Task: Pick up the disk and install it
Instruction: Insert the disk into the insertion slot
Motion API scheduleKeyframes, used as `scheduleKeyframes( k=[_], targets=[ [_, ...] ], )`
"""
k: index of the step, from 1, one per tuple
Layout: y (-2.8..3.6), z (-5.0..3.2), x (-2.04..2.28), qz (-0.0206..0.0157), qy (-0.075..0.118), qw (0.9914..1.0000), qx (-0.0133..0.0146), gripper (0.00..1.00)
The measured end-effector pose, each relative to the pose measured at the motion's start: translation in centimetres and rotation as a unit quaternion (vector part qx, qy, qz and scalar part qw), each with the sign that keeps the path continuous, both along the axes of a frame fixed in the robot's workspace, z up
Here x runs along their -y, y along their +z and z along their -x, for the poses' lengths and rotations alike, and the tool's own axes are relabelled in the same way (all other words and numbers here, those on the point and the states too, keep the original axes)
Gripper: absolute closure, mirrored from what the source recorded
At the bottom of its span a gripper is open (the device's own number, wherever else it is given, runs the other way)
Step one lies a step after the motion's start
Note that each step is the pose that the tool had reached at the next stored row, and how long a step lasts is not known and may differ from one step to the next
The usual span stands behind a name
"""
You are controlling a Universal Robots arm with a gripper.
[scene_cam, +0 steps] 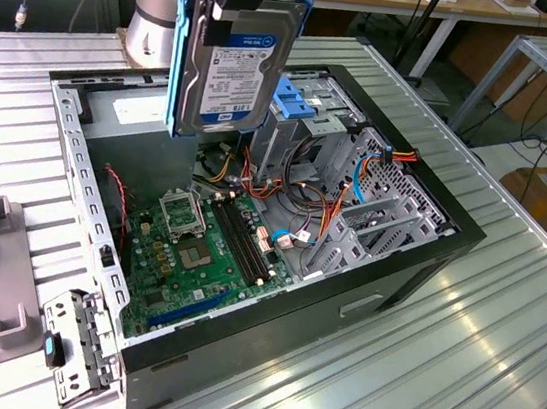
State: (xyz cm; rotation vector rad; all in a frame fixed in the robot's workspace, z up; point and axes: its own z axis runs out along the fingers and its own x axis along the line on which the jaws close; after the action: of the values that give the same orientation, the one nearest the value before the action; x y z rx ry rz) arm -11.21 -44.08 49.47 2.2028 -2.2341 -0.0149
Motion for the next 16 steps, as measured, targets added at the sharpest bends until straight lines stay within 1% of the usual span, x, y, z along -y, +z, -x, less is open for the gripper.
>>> scheduleKeyframes(
  k=[8,14,16],
  targets=[
    [-0.05,-0.24,0.45,-0.0001,0.000,1.00000,0.0000,0.63],
    [-0.07,-0.37,0.63,0.0000,0.000,1.00000,0.0000,0.63],
    [-0.10,-0.53,0.73,0.0002,0.000,1.00000,0.0000,0.63]
  ],
)
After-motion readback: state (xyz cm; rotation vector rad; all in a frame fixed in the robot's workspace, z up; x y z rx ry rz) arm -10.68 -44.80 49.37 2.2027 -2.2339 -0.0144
